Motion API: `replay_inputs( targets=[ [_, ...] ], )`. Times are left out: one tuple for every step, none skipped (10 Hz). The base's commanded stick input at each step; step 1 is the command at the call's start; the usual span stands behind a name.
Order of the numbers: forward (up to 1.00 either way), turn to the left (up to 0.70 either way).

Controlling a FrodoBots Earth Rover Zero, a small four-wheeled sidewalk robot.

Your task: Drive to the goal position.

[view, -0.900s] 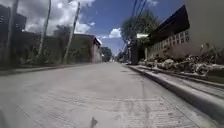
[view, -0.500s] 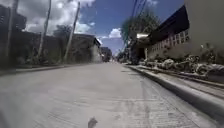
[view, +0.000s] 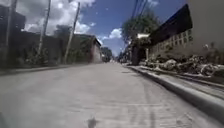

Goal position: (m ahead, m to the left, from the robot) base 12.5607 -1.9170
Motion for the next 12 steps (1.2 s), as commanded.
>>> replay_inputs(
  targets=[
    [0.70, 0.00],
    [0.70, 0.00],
    [0.70, 0.00],
    [0.70, 0.00],
    [0.70, -0.21],
    [0.70, -0.33],
    [0.70, -0.34],
    [0.70, -0.35],
    [0.70, -0.26],
    [0.70, -0.11],
    [0.70, 0.00],
    [0.70, 0.00]
  ],
)
